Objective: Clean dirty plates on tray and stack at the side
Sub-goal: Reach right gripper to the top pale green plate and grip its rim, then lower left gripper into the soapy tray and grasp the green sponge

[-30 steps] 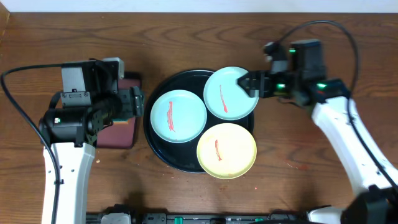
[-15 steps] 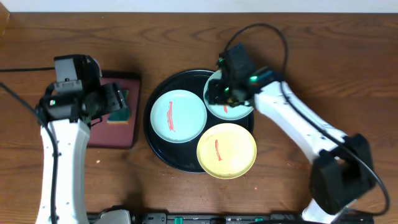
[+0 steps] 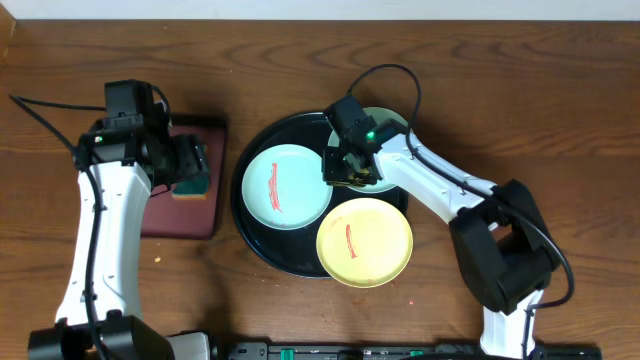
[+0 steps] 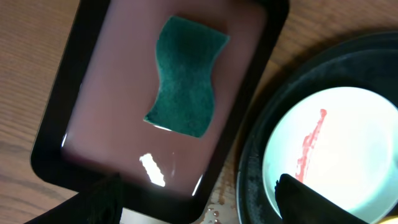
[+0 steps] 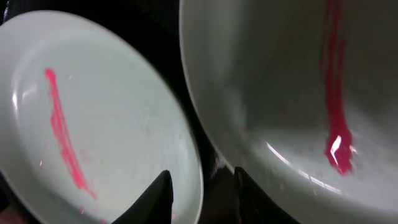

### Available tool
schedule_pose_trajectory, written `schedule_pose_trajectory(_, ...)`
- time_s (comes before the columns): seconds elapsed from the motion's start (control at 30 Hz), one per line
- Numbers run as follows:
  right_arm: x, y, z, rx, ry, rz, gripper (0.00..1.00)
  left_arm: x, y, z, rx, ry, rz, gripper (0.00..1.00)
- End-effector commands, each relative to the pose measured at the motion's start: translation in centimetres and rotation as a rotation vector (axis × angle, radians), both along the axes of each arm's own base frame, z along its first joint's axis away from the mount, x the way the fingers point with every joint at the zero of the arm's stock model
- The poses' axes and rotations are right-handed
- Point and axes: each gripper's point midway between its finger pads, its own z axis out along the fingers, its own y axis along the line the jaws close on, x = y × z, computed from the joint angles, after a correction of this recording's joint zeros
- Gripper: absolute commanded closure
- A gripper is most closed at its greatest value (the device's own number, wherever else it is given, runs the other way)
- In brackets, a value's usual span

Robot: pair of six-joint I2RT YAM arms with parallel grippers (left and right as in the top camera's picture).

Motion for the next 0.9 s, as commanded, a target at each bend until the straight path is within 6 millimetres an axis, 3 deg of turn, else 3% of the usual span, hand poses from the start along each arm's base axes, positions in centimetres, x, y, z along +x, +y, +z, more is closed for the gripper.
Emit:
schedule_pose_trajectory(0.0,-0.4,1.2,-1.2,-0.011,0.009,0.006,0.7,0.3,0.9,0.1,0.036,0.009,0.022,0.21)
schedule_pose_trajectory(0.33,-0.7,1.7,-2.9,-0.024,0.029,0.01,0.77,0.7,1.7,0.1,0.076,0.0,0.037,0.22)
schedule_pose_trajectory(0.47,0.3,1.3,-1.7,-0.027,0.019,0.013,0.74,0.7,1.7,0.1,0.076,-0.001,0.036,0.22)
schedule_pose_trajectory(0.73,1.6,1.4,2.7,-0.048,-0.014,0.11,0.65,0.8,1.7,0.1,0.077,-0.004,0.037,0.22)
schedule_pose_trajectory(0.87,0.8,1.4,2.3,-0.07,0.01,0.125,0.63,0.8,1.7,0.1,0.077,-0.004,0.037,0.21)
